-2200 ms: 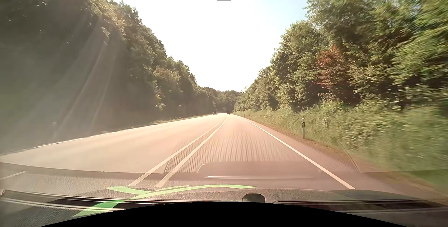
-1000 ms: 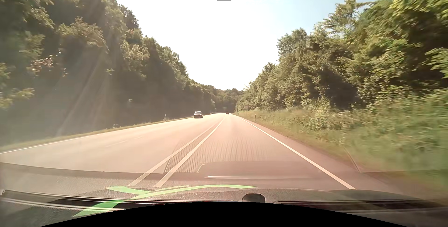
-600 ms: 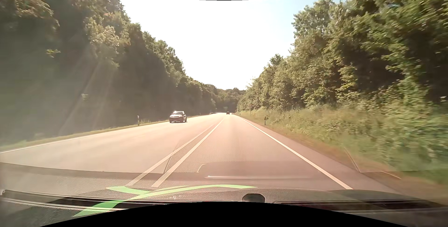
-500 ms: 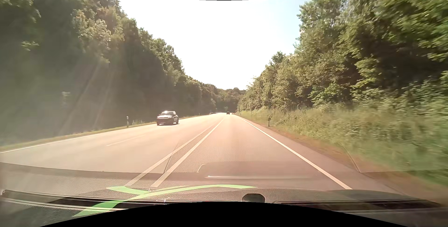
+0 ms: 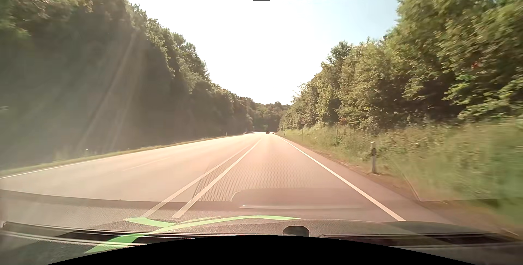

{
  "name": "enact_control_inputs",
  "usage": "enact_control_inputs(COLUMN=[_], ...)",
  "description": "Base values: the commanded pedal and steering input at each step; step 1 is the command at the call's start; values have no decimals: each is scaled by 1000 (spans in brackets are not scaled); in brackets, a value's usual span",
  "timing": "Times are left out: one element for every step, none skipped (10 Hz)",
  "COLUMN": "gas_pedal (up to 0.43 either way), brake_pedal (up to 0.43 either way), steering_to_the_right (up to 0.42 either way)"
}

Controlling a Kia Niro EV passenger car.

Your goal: Follow the waypoints while adhering to traffic rules and regulations

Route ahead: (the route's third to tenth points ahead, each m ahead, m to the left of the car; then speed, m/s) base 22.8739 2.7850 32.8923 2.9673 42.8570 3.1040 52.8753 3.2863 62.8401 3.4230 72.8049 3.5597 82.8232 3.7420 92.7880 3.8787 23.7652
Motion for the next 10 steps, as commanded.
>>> enact_control_inputs(gas_pedal=[98,110,110,110,98,87,67,47,28,0], brake_pedal=[0,0,0,0,0,0,0,0,0,0], steering_to_the_right=[-5,-5,-5,-5,-5,-5,-5,-5,-5,-5])
